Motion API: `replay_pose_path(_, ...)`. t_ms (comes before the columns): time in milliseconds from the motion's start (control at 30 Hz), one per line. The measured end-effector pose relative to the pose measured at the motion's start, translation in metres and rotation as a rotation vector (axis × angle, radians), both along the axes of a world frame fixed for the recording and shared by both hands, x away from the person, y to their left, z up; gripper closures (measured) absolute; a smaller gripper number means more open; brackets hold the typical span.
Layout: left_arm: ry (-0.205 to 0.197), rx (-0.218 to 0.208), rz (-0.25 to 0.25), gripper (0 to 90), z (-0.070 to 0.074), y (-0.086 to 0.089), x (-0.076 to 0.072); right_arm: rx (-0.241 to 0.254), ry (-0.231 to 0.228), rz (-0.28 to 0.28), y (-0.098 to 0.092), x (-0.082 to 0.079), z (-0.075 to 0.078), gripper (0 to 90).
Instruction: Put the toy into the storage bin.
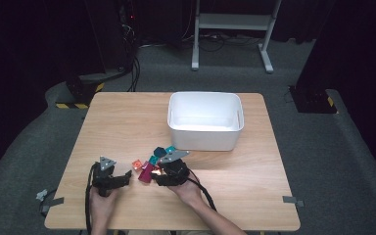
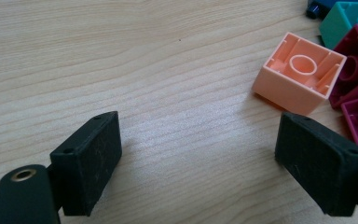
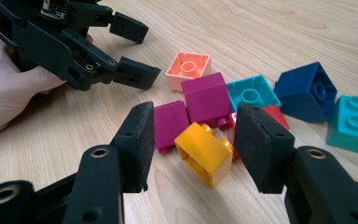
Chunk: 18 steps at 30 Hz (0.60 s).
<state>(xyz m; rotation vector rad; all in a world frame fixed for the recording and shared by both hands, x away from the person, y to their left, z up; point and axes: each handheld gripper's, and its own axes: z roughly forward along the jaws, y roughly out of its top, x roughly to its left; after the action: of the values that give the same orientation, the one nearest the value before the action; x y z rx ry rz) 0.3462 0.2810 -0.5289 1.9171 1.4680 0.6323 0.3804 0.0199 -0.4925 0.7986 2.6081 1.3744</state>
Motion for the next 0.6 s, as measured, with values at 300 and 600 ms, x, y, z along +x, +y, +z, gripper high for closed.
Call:
replay_pose_path(300, 0.000, 0.001, 0.000, 14.8, 0.000, 0.000, 0.000, -0.035, 0.008, 0.007, 0.007, 0.004, -0.008, 49.1)
replay_pose_path(600, 0.000, 0.001, 0.000, 14.8, 0.000, 0.000, 0.000, -0.076, 0.013, 0.009, 0.007, 0.003, -0.013, 50.6)
